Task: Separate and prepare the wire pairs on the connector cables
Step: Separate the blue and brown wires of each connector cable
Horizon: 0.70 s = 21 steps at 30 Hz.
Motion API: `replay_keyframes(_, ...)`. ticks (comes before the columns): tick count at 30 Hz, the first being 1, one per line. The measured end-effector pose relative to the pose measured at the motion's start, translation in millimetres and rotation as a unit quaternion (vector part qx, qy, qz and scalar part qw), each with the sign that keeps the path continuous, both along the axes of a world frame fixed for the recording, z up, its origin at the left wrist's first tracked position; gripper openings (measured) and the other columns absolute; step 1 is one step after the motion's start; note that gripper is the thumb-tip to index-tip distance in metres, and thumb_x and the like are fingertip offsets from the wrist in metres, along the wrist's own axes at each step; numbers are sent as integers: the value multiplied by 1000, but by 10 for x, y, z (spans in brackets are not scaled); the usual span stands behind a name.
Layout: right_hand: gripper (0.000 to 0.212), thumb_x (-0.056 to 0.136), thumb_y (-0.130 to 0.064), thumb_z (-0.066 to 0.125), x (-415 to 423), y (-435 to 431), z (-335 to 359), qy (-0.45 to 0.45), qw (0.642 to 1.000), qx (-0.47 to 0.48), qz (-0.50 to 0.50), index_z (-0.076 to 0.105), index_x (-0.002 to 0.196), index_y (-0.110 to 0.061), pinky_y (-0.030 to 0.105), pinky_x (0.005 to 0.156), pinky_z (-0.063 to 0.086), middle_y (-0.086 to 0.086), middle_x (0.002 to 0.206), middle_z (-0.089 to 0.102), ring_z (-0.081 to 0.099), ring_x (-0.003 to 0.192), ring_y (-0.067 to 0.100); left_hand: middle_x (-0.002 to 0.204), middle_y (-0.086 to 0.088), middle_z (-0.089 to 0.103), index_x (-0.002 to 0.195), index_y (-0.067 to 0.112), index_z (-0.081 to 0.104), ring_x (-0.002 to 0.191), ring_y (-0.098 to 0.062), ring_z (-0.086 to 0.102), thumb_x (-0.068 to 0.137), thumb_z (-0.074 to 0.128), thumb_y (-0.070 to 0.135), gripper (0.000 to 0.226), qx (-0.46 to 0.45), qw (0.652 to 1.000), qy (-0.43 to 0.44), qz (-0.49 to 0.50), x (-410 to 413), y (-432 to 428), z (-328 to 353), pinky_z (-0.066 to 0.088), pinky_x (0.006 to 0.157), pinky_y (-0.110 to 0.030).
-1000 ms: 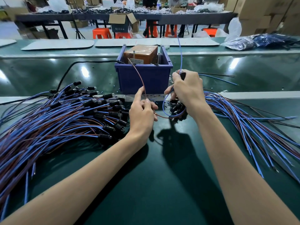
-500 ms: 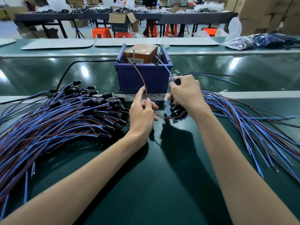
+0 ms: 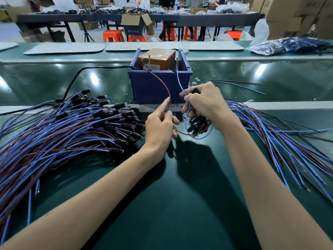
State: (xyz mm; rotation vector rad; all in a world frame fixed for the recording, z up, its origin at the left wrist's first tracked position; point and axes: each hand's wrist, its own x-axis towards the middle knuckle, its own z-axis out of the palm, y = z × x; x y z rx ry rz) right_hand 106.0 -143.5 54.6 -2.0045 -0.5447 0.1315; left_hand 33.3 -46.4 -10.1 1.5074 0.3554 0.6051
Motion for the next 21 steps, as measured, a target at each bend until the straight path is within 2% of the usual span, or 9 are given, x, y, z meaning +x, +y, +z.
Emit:
replay_keyframes(6,23,84,-3,51,-6,-12,13,-19,998,-14,51,71,92,-7,11,41,38,-6,44,59,46,33,7,48,12,54,136,22,51,33,-4,38,96,39,0,47,11,1000,3,-11,-8,-9,5,37,38,-16)
replay_keyframes(11,24,85,-2,51,-18,-36,36,-25,997,-11,71,73,90,-11,12,42,37,-6,42,56,41,34,6,47,13,53,125,35,52,35,-3,38,95,40,-1,49,28,1000,0,-14,2,-13,7,37,38,-16)
replay_keyframes(14,22,85,-3,52,-21,-53,46,-31,996,-14,84,73,89,-8,13,43,37,-5,45,56,41,36,6,47,13,53,132,27,53,35,-3,38,95,39,-1,48,24,1000,6,-18,7,-14,-1,37,38,-16)
replay_keyframes(16,18,86,-6,56,-19,-59,55,-50,994,-33,88,71,79,-1,15,47,39,2,50,58,42,36,6,47,14,52,136,22,51,35,-3,38,94,39,-2,50,39,999,13,-17,6,-12,-5,36,38,-16)
replay_keyframes(18,19,85,-5,56,-27,-57,59,-58,993,-40,92,71,76,2,17,49,38,-2,51,60,43,37,5,47,15,52,137,20,49,37,-2,39,93,38,-3,51,46,999,14,-18,-1,-15,-3,37,39,-16)
replay_keyframes(19,18,86,-4,56,-39,-55,64,-50,993,-32,100,73,81,-2,16,47,38,-6,49,58,43,38,4,47,15,52,136,18,50,38,-2,40,94,37,-3,50,38,999,13,-19,-1,-16,-3,37,39,-16)
replay_keyframes(21,24,86,-2,54,-63,-48,70,-32,993,-8,111,74,89,-13,15,43,37,-4,48,55,42,39,4,47,14,52,135,16,53,38,-1,40,95,36,-3,47,22,1000,12,-19,0,-19,-3,36,38,-15)
